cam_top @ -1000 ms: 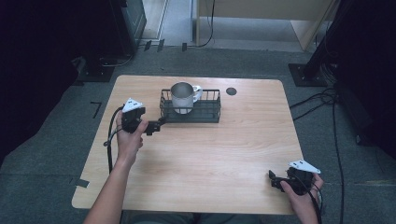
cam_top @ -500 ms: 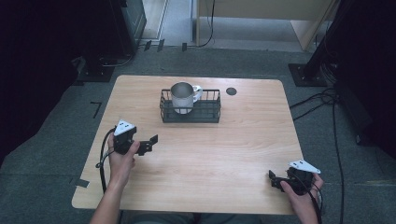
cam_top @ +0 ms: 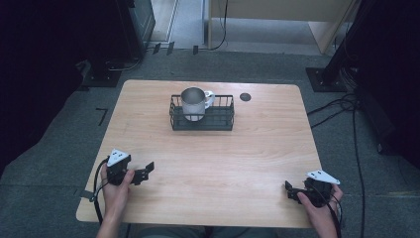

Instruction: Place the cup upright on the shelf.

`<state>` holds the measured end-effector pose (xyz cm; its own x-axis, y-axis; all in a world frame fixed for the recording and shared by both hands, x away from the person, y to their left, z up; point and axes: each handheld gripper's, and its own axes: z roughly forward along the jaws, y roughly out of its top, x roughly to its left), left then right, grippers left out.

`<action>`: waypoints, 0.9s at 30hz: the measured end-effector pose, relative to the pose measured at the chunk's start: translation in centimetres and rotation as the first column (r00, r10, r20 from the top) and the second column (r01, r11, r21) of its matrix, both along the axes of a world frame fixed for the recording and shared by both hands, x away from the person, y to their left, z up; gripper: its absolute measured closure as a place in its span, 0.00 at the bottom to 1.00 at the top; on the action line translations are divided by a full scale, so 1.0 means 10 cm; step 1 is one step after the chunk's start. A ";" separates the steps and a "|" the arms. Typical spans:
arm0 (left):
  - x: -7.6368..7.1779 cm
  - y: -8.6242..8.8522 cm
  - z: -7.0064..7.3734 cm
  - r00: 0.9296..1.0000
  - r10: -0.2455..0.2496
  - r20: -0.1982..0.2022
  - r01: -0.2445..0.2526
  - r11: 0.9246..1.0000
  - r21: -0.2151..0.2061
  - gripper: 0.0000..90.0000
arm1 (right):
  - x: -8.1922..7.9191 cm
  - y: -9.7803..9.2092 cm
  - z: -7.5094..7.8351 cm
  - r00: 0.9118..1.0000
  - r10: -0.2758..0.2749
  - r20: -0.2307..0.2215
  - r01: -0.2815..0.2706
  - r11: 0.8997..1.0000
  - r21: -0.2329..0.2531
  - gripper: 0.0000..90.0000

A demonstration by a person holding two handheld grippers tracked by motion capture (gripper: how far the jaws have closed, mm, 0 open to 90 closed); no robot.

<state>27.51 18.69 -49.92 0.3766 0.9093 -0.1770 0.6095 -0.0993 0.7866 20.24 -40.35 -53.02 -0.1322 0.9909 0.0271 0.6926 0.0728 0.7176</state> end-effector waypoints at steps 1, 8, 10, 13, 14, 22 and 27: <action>-0.03 0.03 -0.02 1.000 0.003 -0.003 -0.003 1.000 0.002 0.00 | 0.00 0.00 0.00 1.000 0.000 -0.001 0.000 1.000 0.001 0.00; -0.17 0.22 -0.12 0.997 0.064 -0.034 -0.061 0.995 0.083 0.00 | 0.00 0.00 0.00 1.000 0.000 0.000 0.000 1.000 0.000 0.00; -0.19 0.28 -0.14 0.994 0.093 -0.052 -0.087 0.991 0.105 0.00 | 0.00 0.00 0.00 1.000 0.000 0.000 0.000 1.000 0.000 0.00; -0.20 0.29 -0.15 0.993 0.103 -0.054 -0.095 0.986 0.137 0.00 | 0.00 0.00 0.00 1.000 0.000 0.000 0.000 1.000 0.000 0.00; -0.20 0.28 -0.17 0.993 0.098 -0.071 -0.085 0.983 0.161 0.00 | 0.00 0.00 0.00 1.000 0.000 0.000 0.000 1.000 0.000 0.00; -0.19 0.16 -0.21 0.993 0.087 -0.078 -0.066 0.968 0.242 0.00 | 0.00 0.00 0.00 1.000 0.000 0.000 0.000 1.000 0.000 0.00; -0.19 0.16 -0.21 0.993 0.091 -0.078 -0.070 0.968 0.241 0.00 | 0.00 0.00 0.00 1.000 0.000 0.000 0.000 1.000 0.000 0.00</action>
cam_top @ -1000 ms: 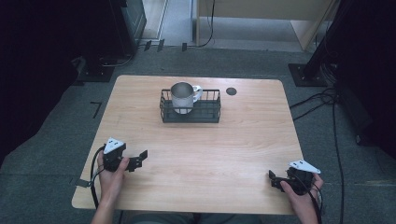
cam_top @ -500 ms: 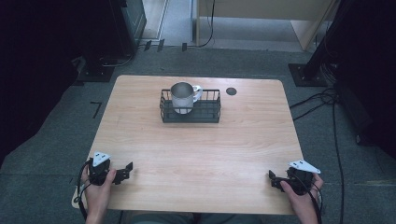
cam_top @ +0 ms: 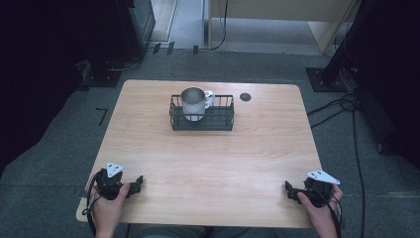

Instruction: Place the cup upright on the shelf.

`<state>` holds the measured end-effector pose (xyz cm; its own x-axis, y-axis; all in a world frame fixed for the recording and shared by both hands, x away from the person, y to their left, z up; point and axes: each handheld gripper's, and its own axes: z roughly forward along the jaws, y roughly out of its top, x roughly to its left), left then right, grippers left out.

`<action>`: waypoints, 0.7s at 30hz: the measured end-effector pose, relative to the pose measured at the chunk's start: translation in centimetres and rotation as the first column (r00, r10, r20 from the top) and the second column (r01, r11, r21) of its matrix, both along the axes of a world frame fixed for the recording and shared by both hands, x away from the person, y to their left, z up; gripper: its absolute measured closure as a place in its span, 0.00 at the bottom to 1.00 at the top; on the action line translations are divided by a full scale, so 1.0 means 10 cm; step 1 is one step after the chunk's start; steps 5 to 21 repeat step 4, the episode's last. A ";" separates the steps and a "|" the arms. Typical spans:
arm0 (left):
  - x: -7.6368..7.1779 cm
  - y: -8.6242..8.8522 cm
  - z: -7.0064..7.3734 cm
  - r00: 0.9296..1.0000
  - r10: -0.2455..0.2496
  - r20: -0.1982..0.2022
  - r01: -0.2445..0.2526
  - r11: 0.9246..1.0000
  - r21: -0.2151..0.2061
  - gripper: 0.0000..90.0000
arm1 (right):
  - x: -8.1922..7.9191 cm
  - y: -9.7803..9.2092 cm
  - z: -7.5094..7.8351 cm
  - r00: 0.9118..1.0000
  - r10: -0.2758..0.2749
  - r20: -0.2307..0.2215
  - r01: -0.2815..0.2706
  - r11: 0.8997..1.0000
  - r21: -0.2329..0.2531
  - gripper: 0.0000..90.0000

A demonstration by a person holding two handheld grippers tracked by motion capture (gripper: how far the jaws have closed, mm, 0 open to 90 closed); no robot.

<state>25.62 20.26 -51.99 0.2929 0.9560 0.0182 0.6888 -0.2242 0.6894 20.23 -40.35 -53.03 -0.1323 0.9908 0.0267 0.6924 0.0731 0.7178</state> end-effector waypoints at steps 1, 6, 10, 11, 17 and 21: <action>0.00 0.00 0.00 1.000 0.000 0.000 0.000 1.000 0.000 0.00 | 0.00 0.00 0.00 1.000 0.000 0.000 0.000 1.000 0.000 0.00; -0.01 -0.01 0.00 1.000 0.021 -0.001 -0.021 1.000 -0.001 0.00 | 0.00 0.00 0.00 1.000 -0.001 -0.001 0.001 1.000 0.001 0.00; -0.01 -0.01 0.00 1.000 0.021 -0.001 -0.021 1.000 -0.001 0.00 | 0.00 0.00 0.00 1.000 -0.001 -0.001 0.001 1.000 0.001 0.00; -0.01 -0.01 0.00 1.000 0.021 -0.001 -0.021 1.000 -0.001 0.00 | 0.00 0.00 0.00 1.000 -0.001 -0.001 0.001 1.000 0.001 0.00; -0.01 -0.01 0.00 1.000 0.021 -0.001 -0.021 1.000 -0.001 0.00 | 0.00 0.00 0.00 1.000 -0.001 -0.001 0.001 1.000 0.001 0.00; -0.01 -0.01 0.00 1.000 0.021 -0.001 -0.021 1.000 -0.001 0.00 | 0.00 0.00 0.00 1.000 -0.001 -0.001 0.001 1.000 0.001 0.00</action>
